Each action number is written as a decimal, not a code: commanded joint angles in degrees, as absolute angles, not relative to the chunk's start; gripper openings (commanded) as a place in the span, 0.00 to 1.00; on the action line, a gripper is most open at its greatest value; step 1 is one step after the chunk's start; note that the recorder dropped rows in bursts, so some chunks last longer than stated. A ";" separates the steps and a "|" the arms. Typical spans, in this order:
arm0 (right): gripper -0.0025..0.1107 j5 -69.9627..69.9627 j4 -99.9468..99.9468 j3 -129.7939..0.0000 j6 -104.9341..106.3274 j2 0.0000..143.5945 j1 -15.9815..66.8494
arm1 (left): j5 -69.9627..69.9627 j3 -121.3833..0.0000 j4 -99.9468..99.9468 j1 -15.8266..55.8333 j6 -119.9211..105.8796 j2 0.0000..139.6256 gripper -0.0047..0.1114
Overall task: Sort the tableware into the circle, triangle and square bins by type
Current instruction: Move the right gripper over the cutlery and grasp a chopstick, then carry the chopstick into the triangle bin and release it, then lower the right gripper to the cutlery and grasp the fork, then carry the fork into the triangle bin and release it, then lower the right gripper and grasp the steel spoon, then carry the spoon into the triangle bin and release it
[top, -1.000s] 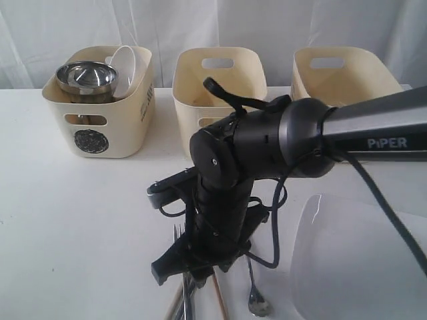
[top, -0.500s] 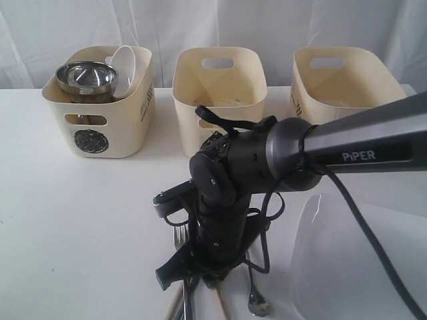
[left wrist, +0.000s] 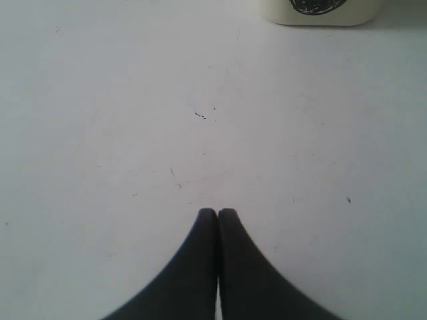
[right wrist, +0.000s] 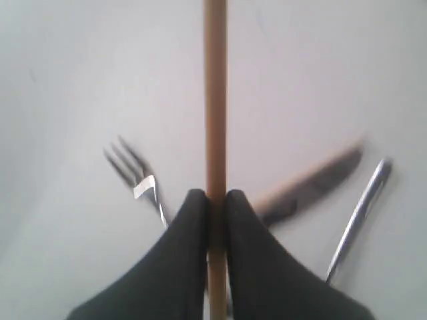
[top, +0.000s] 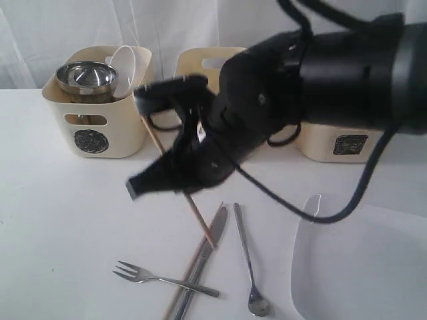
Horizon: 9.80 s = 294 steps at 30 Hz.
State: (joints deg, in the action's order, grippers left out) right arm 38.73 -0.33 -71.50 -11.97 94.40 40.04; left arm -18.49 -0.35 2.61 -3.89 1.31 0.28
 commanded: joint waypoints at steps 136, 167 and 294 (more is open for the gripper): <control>0.02 18.90 49.33 -85.37 -33.53 102.48 38.67 | -18.69 0.00 2.98 -3.92 1.31 0.00 0.04; 0.33 15.25 76.58 -97.54 -73.88 118.78 21.85 | -18.59 0.00 2.98 -3.92 1.31 0.00 0.04; 0.02 -29.17 -9.19 -84.26 7.64 120.40 20.25 | -18.55 0.00 2.98 -3.92 1.31 0.00 0.04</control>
